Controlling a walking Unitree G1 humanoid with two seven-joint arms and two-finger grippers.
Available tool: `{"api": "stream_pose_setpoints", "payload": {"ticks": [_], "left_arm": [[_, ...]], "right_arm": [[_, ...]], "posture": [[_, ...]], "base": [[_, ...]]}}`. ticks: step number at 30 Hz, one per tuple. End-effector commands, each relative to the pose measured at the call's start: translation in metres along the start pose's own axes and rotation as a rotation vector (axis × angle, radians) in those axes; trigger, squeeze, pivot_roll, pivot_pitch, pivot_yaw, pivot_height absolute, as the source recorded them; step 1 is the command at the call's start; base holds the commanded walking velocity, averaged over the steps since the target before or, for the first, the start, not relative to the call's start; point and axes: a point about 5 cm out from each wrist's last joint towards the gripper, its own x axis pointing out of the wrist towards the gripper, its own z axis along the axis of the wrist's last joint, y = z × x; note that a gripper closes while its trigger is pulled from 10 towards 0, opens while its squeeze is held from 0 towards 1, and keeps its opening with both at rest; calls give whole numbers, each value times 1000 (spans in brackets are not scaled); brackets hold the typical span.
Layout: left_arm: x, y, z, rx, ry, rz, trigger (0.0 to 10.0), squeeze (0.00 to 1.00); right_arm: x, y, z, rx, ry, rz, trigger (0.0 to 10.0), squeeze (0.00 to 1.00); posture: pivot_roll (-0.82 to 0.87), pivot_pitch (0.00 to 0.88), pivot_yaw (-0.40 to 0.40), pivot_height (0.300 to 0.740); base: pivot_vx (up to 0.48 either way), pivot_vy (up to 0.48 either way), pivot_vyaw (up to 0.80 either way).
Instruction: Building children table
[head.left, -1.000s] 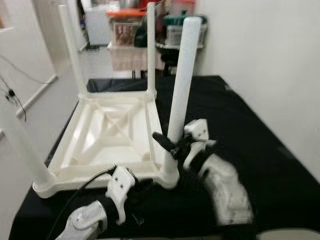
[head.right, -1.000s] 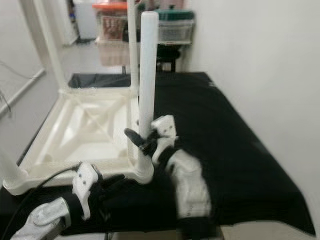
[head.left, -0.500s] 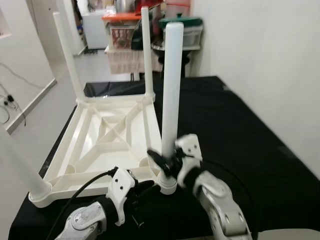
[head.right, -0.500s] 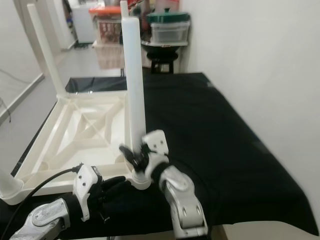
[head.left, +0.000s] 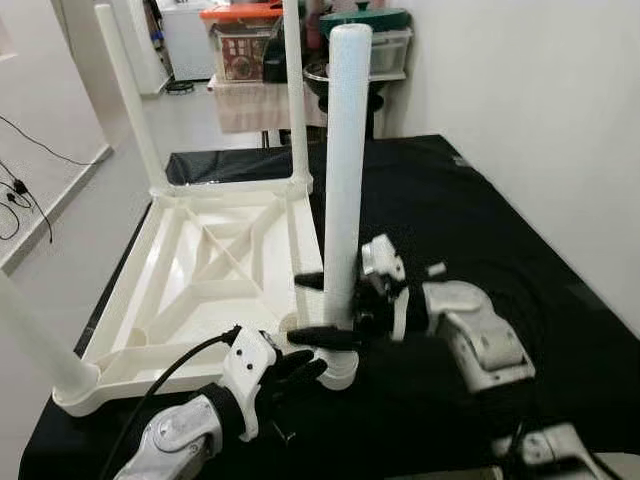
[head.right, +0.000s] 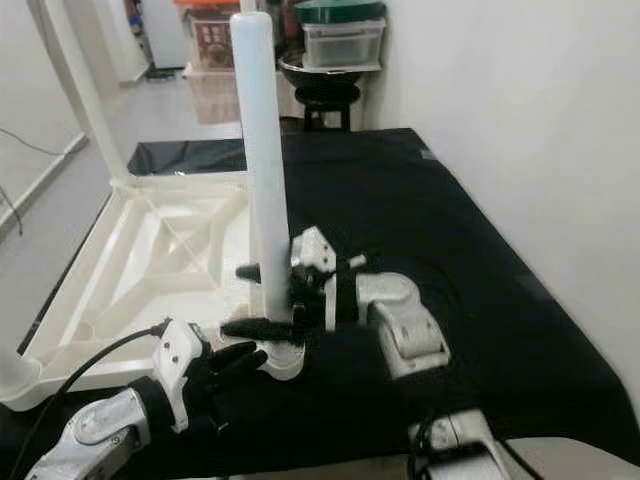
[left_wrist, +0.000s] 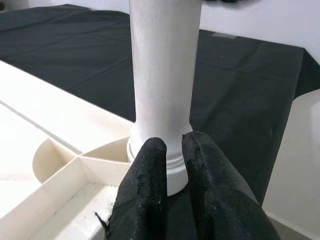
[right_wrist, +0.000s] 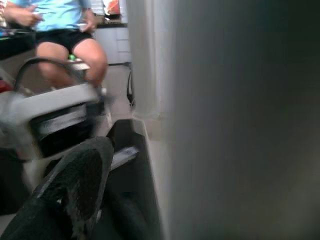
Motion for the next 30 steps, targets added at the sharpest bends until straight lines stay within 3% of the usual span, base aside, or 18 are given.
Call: {"api": "stream_pose_setpoints", "payload": {"ticks": [1, 6, 7, 8, 20, 23, 25, 26, 27, 28, 30], "left_arm": [[-1, -1, -2, 7, 10, -1, 10000, 0], [0, -1, -2, 10, 10, -2, 10000, 0], [1, -1, -2, 11, 9, -3, 10000, 0], [1, -2, -2, 12, 9, -5, 10000, 0], [1, -3, -3, 10, 11, -10, 10000, 0], [0, -3, -3, 9, 12, -10, 10000, 0], [-2, -2, -4, 9, 16, -9, 10000, 0], [-2, -2, -4, 9, 16, -9, 10000, 0], [-4, -1, -5, 8, 17, -4, 10000, 0], [-4, -1, -5, 8, 17, -4, 10000, 0], [-6, 2, -5, 11, 24, 4, 10000, 0]], "right_arm": [[-2, -3, -1, 0, -7, 2, 10000, 0], [-5, -13, -1, 34, 3, 43, 10000, 0], [-6, -15, -2, 57, 4, 69, 1412, 0], [-7, -16, -3, 74, 4, 89, 0, 0], [-20, -11, -14, 56, -27, 65, 0, 0], [-25, -5, -22, 14, -24, -45, 0, 0], [-15, 4, -37, 13, -9, -287, 0, 0], [-15, 4, -37, 13, -9, -287, 0, 0], [7, 17, -61, 131, -3, -658, 0, 0], [7, 17, -61, 131, -3, -658, 0, 0], [38, 61, -87, 217, 90, -807, 0, 0]], "posture": [[81, 0, -14, 740], [87, 0, -17, 740], [87, 0, -17, 740], [90, 0, -20, 740], [81, 0, -10, 740], [73, 0, -18, 740], [70, 0, -35, 740], [70, 0, -35, 740], [63, 0, -37, 740], [63, 0, -37, 740], [61, 0, -28, 740]], "base": [[0, 0, 0], [0, 0, 0], [0, 0, 0], [0, 0, 0], [0, 0, 0], [0, 0, 0], [0, 0, 0], [0, 0, 0], [0, 0, 0], [0, 0, 0], [0, 0, 0]]}}
